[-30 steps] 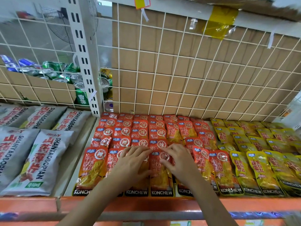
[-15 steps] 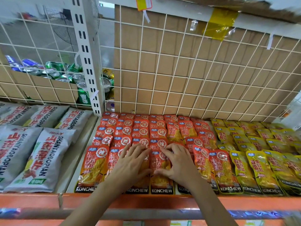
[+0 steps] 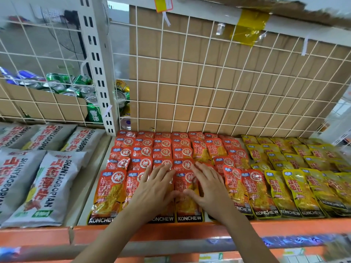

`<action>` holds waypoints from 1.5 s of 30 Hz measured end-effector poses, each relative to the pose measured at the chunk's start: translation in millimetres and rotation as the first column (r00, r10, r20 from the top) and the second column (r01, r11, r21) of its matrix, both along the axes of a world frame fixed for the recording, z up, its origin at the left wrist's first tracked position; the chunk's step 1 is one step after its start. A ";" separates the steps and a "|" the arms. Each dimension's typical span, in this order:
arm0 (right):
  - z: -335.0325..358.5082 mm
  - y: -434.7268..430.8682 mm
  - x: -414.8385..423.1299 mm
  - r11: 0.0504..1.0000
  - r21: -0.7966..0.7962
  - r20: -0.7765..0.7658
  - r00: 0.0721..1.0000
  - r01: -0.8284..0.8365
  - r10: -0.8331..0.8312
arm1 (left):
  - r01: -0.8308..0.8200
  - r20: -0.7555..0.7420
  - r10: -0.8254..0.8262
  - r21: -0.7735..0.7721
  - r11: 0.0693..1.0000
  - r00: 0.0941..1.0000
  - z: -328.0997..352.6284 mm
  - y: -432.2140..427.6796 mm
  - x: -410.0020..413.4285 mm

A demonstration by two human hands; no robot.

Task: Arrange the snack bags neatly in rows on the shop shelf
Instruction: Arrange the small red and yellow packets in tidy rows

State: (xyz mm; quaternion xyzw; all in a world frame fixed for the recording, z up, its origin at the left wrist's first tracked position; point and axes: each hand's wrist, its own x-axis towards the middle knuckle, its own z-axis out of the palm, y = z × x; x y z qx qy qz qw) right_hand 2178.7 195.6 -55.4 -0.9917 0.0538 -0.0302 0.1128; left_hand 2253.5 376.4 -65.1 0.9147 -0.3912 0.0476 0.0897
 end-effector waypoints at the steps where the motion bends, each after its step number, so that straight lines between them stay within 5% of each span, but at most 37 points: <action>1: -0.9 -1.7 -1.0 0.999 0.032 0.022 0.999 0.029 -0.029 | 0.003 -0.014 -0.003 -0.008 1.000 1.000 3.0 -2.4 1.2; 21: 1.8 -45.1 -10.6 0.982 0.155 0.197 0.970 0.112 -0.141 | -0.019 -0.184 0.020 0.008 1.000 0.983 11.6 -75.7 26.6; 29: 3.9 -83.2 -10.7 0.987 0.157 0.118 0.991 0.036 -0.055 | -0.140 -0.206 0.126 -0.054 0.989 0.970 18.0 -101.7 24.0; 45: -12.5 -116.9 -11.9 0.979 0.132 0.084 0.986 -0.157 0.147 | -0.083 -0.281 0.031 -0.176 0.981 0.959 22.8 -114.6 4.5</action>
